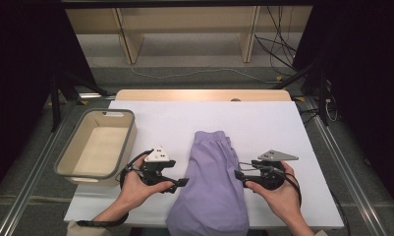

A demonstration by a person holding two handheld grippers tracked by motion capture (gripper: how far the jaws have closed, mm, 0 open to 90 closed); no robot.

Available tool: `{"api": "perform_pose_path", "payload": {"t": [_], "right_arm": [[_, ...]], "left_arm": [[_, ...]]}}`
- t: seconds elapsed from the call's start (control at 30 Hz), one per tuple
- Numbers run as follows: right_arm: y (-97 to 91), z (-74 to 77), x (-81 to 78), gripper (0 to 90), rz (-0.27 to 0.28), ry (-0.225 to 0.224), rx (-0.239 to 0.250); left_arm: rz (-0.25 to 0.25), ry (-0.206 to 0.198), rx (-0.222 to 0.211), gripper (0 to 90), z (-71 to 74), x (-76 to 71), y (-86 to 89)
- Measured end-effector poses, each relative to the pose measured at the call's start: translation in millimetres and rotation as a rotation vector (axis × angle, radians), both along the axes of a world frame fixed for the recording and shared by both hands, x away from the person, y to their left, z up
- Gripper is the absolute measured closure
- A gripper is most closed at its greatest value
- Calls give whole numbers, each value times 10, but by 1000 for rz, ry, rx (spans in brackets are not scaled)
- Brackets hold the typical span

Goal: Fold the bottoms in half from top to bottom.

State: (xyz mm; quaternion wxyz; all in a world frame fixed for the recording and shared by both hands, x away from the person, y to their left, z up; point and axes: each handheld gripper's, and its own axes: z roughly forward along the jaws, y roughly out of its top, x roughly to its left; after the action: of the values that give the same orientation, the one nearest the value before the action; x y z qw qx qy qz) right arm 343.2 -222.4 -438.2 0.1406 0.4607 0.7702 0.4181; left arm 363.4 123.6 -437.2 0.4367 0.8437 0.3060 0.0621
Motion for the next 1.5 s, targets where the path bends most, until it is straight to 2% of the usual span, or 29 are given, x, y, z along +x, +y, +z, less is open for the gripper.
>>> {"api": "perform_pose_path", "payload": {"t": [0.47, 0.8, 1.07, 1.5], "right_arm": [[123, 126, 315, 233, -11, -21, -7], [201, 151, 531, 237, -19, -18, -16], [273, 102, 713, 241, -29, 8, -18], [394, 26, 1059, 260, -61, 49, -38]], "left_arm": [[43, -15, 13, 194, 96, 380, -119], [76, 1, 21, 200, 76, 624, -242], [104, -6, 25, 206, 57, 781, -332], [154, 21, 26, 268, -24, 1073, -517]]}}
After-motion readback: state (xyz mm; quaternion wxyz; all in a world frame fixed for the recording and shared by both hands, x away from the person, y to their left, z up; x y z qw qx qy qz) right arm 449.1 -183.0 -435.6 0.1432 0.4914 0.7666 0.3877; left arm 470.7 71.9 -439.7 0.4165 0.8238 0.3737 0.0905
